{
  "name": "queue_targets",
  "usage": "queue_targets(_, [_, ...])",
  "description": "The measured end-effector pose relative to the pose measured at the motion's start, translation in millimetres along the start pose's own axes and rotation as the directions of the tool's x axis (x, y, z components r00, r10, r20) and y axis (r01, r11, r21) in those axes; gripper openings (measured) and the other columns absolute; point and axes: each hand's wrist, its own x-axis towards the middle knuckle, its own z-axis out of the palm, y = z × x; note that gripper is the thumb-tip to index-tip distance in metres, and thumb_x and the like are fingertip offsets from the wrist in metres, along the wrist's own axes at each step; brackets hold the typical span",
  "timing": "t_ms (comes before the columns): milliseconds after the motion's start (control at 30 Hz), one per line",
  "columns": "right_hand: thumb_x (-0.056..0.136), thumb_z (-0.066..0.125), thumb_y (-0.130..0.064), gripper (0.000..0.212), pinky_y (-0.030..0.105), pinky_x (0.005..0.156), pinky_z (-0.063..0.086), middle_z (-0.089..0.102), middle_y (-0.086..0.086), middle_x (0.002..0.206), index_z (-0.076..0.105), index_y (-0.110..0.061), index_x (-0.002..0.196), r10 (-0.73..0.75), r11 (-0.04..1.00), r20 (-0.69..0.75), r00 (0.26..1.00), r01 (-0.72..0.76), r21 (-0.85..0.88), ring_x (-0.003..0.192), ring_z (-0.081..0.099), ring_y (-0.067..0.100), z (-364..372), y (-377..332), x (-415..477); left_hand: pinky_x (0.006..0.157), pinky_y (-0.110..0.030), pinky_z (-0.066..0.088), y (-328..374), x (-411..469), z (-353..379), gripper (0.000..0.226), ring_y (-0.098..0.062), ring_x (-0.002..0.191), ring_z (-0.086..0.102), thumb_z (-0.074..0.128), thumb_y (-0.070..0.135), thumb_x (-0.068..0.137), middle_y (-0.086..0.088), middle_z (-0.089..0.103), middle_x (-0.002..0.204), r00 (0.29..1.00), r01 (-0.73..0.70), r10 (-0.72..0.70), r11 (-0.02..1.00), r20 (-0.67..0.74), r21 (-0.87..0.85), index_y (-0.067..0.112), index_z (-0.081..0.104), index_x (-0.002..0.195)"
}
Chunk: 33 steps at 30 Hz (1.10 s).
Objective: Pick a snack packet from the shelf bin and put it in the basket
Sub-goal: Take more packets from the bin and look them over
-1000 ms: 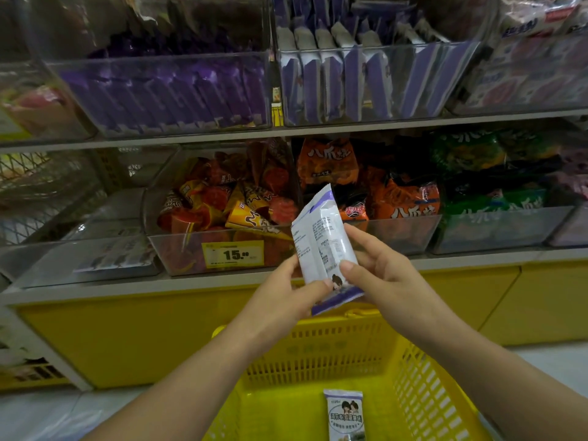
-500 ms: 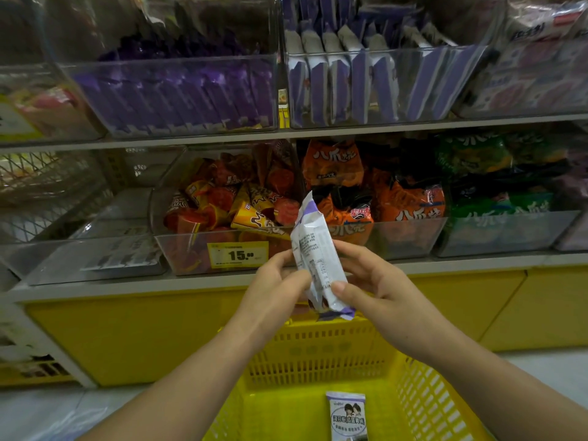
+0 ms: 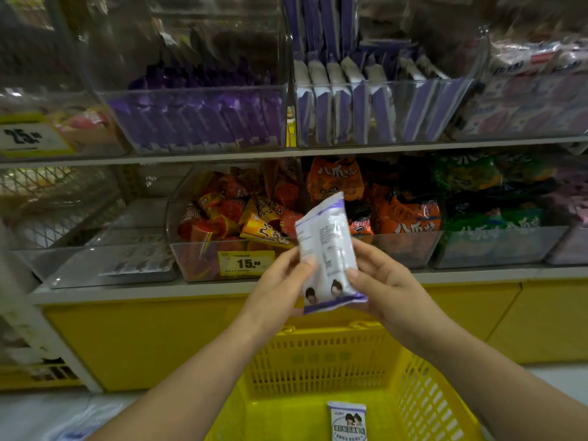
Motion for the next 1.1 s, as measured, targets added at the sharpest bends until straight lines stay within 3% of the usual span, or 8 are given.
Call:
queue_targets(133, [0.081,0.058,-0.010,0.059,0.032,0.076,0.060,0.071,-0.002,0.115,0.043,-0.034,0.133,-0.011,0.988,-0.084,0.996,0.024,0.155,0.102,0.070,0.019,5.4,-16.0,-1.6,0.068,-0.024,0.057,18.3,-10.6,2.7,0.056,-0.005,0.099,0.068,0.064,0.012,0.091,0.017,0.066,0.118,0.987,-0.158,0.158,0.987,0.038,-0.022,0.052,0.044,0.125])
queue_targets(300, [0.082,0.066,-0.034,0.047,0.021,0.080,0.056,0.022,-0.017,0.155,0.050,-0.045,0.125,-0.144,0.943,-0.057,0.988,0.119,-0.310,0.110,0.058,-0.010,4.9,-61.6,-9.6,0.071,-0.017,0.054,67.3,-15.5,7.9,0.051,0.001,0.099,0.066,0.073,0.011,0.084,0.013,0.063,0.121,0.906,-0.405,0.415,0.907,-0.084,0.119,0.041,0.052,0.120])
queue_targets(400, [0.071,0.075,-0.050,0.081,0.030,0.108,0.040,0.009,-0.030,0.152,0.026,-0.055,0.134,-0.245,0.690,0.054,0.968,0.213,-0.692,0.137,0.029,-0.006,-6.2,-99.4,-8.4,0.081,-0.023,0.057,111.2,-16.2,13.6,0.045,-0.003,0.104,0.065,0.074,0.024,0.084,0.013,0.064,0.123,0.852,-0.496,0.518,0.845,-0.075,0.199,0.041,0.057,0.121])
queue_targets(533, [0.080,0.070,-0.043,0.081,0.019,0.111,0.022,0.020,-0.030,0.144,0.014,-0.053,0.137,-0.487,0.303,0.143,0.862,0.320,-0.897,0.134,0.015,-0.012,-15.0,-146.3,4.8,0.095,-0.034,0.053,169.3,-10.0,30.9,0.054,-0.006,0.110,0.062,0.072,0.042,0.080,0.011,0.065,0.123,0.794,-0.567,0.608,0.750,-0.016,0.342,0.033,0.057,0.132])
queue_targets(633, [0.088,0.065,-0.028,0.070,0.014,0.105,0.039,0.045,-0.022,0.142,0.031,-0.036,0.148,-0.528,0.385,0.131,0.839,0.375,-0.843,0.126,0.042,-0.010,-23.3,-176.2,20.4,0.097,-0.040,0.052,199.7,5.4,44.8,0.058,-0.013,0.113,0.063,0.071,0.042,0.076,0.008,0.064,0.125,0.794,-0.597,0.607,0.764,0.044,0.245,0.034,0.056,0.131])
queue_targets(767, [0.091,0.063,-0.016,0.058,0.006,0.086,0.044,0.057,-0.028,0.118,0.038,-0.036,0.140,-0.618,0.436,0.068,0.783,0.414,-0.799,0.108,0.055,-0.012,-43.8,-211.7,45.0,0.090,-0.022,0.054,236.2,37.5,54.0,0.052,0.001,0.114,0.060,0.068,0.026,0.089,0.016,0.055,0.133,0.752,-0.659,0.638,0.722,0.164,0.211,0.039,0.047,0.135])
queue_targets(967, [0.089,0.067,-0.018,0.056,0.007,0.083,0.047,0.060,-0.027,0.115,0.044,-0.035,0.136,-0.617,0.515,0.024,0.787,0.427,-0.743,0.105,0.058,-0.013,-61.4,-226.4,87.9,0.098,-0.047,0.050,268.9,90.8,61.4,0.059,-0.011,0.123,0.054,0.071,0.030,0.085,0.007,0.058,0.131,0.775,-0.615,0.623,0.705,0.106,0.353,0.037,0.045,0.138])
queue_targets(1100, [0.086,0.070,-0.017,0.057,0.012,0.086,0.050,0.063,-0.022,0.115,0.047,-0.038,0.133,-0.586,0.550,0.031,0.810,0.425,-0.719,0.104,0.060,-0.009,-74.1,-226.4,116.2,0.089,-0.023,0.052,266.5,113.5,54.7,0.039,0.014,0.102,0.057,0.071,0.024,0.087,0.021,0.063,0.107,0.725,-0.660,0.681,0.646,0.102,0.383,0.045,0.051,0.114])
